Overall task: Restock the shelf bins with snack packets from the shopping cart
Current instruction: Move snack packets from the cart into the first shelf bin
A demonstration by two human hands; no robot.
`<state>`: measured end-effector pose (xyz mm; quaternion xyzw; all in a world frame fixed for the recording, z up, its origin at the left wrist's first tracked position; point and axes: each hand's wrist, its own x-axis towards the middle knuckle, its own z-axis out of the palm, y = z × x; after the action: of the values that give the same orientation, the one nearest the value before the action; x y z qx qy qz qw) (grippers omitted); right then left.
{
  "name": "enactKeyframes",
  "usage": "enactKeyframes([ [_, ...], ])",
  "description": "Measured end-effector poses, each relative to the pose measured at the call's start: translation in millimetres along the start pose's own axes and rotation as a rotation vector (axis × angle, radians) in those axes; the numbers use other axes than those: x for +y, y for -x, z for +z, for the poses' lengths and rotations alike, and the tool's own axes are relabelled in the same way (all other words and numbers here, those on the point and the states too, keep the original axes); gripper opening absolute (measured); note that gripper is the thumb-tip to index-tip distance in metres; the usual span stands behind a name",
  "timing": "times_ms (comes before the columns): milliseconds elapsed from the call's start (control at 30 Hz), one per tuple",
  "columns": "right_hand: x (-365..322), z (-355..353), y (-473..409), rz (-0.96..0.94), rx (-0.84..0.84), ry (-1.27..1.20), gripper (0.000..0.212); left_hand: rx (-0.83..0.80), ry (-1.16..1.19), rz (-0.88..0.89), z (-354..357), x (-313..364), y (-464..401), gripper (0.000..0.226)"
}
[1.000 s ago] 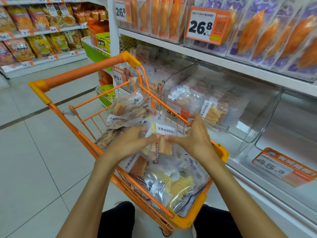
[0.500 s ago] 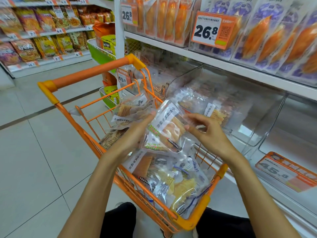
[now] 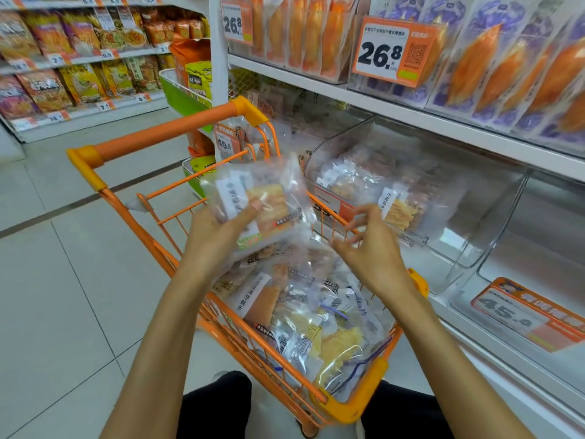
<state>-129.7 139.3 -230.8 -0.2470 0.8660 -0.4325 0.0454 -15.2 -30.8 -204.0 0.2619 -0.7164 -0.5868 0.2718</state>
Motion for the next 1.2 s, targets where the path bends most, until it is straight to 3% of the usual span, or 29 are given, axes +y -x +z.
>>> enactKeyframes([
  [67,0.0,10.1,8.4,0.052,-0.254,0.097,0.043,0.057,0.057,-0.010,-7.4,2.8,0.7,0.007],
  [167,-2.1,37.3,23.1,-0.061,-0.521,0.434,0.058,0.084,0.052,-0.072,-10.3,-1.9,-0.3,0.015],
  [233,-4.1,52.5,27.1,-0.115,-0.510,0.556,0.055,0.093,0.058,-0.135,-10.4,-4.3,0.2,0.019],
  [333,-4.1,53.1,22.5,-0.045,-0.445,0.404,0.031,0.083,0.093,-0.191,-8.9,-5.6,0.2,0.010],
  [433,-5.0,49.4,21.5,-0.004,-0.404,0.331,0.037,0.102,0.136,-0.258,-5.6,-1.9,-3.3,0.005],
  [533,-11.3,57.5,30.3,-0.019,-0.464,0.503,0.065,0.108,0.192,-0.305,-0.3,0.6,-6.7,0.017],
  [600,-15.4,62.6,31.7,-0.024,-0.500,0.567,0.055,0.075,0.167,-0.306,2.7,-1.7,-7.2,0.027],
  [700,-13.3,59.5,24.7,0.017,-0.553,0.399,0.037,0.058,0.099,-0.298,4.1,-5.4,-5.9,0.037],
  [800,-5.4,35.0,9.2,0.084,-0.634,0.164,0.016,0.024,0.104,-0.274,3.7,-6.0,-5.2,0.031],
  [1000,9.8,-57.7,0.7,0.023,-0.769,-0.229,0.015,0.008,0.024,-0.310,6.2,-11.9,-6.5,0.021],
  [1133,17.0,-49.4,-0.8,0.089,-0.504,-0.450,0.033,-0.033,0.114,-0.507,10.2,-11.8,-11.5,0.014],
  [1200,16.5,-33.7,-6.0,0.152,-0.341,-0.573,0.027,-0.107,0.235,-0.634,16.3,-10.8,-10.4,0.022],
])
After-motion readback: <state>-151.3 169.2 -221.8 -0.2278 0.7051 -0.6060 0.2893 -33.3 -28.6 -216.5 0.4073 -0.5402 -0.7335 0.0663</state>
